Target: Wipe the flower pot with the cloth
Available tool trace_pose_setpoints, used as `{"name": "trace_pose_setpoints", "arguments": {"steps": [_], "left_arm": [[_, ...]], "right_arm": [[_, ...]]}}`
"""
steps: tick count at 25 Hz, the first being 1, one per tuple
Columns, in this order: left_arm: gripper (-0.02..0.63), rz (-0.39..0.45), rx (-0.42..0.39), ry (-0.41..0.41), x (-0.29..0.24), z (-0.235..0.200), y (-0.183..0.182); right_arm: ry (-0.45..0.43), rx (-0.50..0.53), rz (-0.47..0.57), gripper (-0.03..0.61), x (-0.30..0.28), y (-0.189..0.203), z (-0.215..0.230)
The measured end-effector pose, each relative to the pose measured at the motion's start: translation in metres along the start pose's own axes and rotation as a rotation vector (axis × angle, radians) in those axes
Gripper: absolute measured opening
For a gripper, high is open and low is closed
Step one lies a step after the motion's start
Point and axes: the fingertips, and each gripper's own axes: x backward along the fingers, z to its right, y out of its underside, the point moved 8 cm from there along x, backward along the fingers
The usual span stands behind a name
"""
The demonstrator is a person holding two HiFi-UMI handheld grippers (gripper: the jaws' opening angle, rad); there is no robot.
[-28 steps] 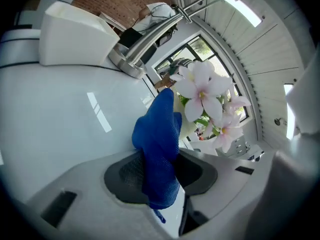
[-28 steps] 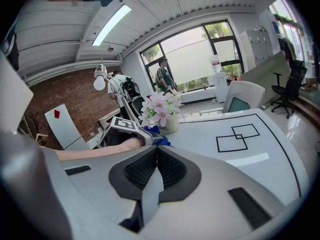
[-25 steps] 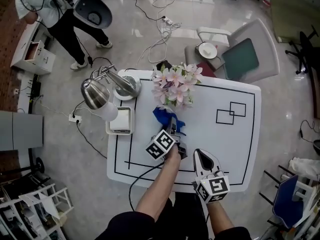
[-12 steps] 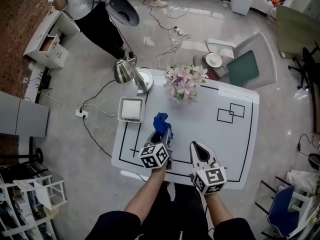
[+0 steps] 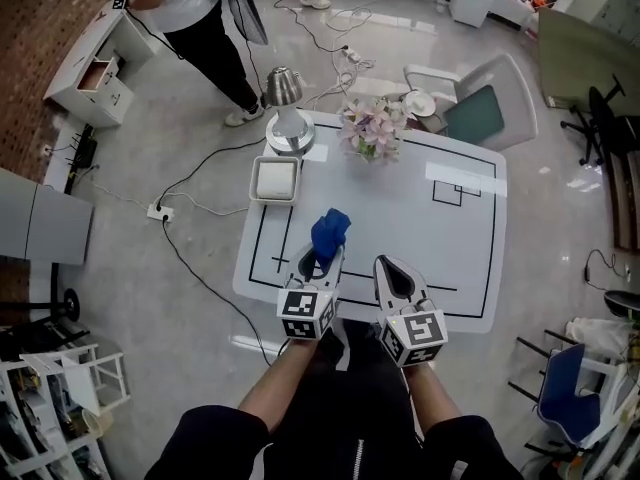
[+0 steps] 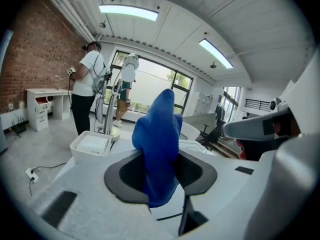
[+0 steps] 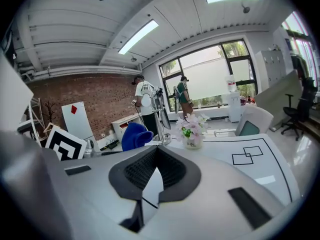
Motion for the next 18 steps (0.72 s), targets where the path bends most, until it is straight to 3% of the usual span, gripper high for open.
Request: {"name": "trace_pose_setpoints", "arguments": {"steps": [9, 18], "left_arm": [[0.141, 0.021, -0.216, 0.114, 0.089, 0.029, -0.005], [0.141, 0.048, -0.219, 0.126, 0.140, 0.030, -0.004]], "right_arm": [[0.016, 0.087, 0.031, 0.008, 0.060, 0.006, -0.062], [0.039, 0.080, 0.021, 0.008, 0.087, 0.032, -0.103]]}}
